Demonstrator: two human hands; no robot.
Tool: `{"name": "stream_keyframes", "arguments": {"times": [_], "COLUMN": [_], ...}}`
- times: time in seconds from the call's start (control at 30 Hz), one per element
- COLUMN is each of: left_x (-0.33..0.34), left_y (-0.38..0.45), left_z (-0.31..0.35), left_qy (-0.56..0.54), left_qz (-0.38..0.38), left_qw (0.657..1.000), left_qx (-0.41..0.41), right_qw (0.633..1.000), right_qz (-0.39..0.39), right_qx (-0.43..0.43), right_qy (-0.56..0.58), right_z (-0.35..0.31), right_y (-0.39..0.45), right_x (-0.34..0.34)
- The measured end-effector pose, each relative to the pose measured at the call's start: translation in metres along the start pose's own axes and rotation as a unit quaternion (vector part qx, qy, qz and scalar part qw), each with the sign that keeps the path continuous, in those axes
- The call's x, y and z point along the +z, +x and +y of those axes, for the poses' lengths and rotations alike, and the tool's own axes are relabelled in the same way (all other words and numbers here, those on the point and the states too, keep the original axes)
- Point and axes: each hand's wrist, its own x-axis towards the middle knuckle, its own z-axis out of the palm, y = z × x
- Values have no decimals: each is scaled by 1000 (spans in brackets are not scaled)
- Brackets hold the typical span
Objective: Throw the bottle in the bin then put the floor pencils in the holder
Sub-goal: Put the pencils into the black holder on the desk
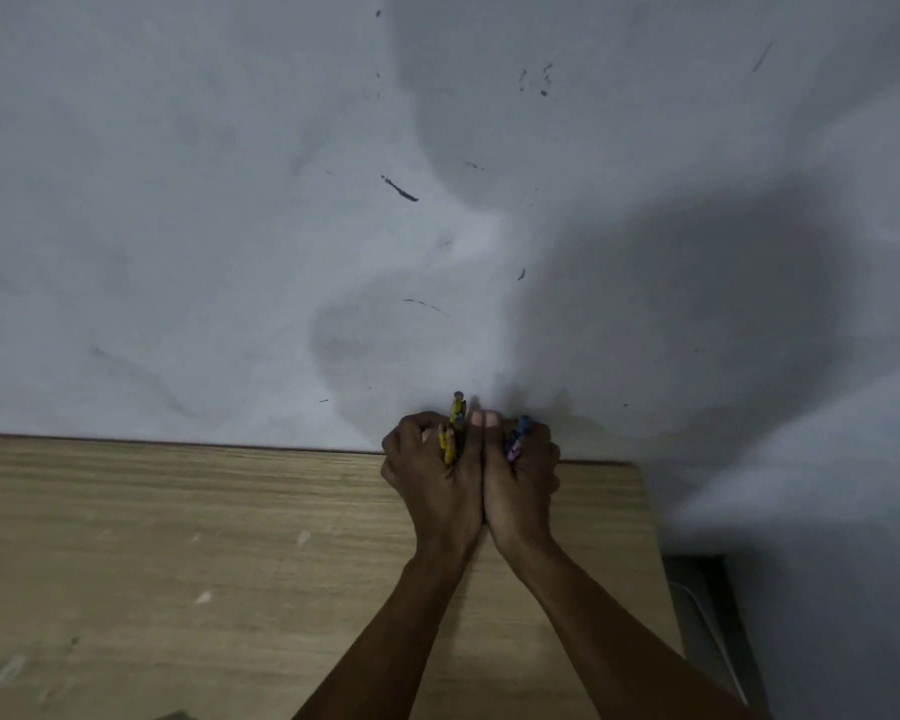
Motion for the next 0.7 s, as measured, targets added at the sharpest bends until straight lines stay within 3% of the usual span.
{"name": "stream_keyframes", "arguments": {"times": [0.23, 0.7], "left_x": [3, -10], "left_y": [6, 5], "left_z": [-12, -14], "left_qy": [-71, -71], "left_qz": [-29, -75], "left_qw": [995, 988], "left_qx": [-61, -116], "right_qw": [999, 989], "right_qz": [-5, -62], "right_qx": [25, 21], "right_qy": [29, 131], "right_z": [13, 14], "right_y": [8, 4], "right_x": [5, -14]}}
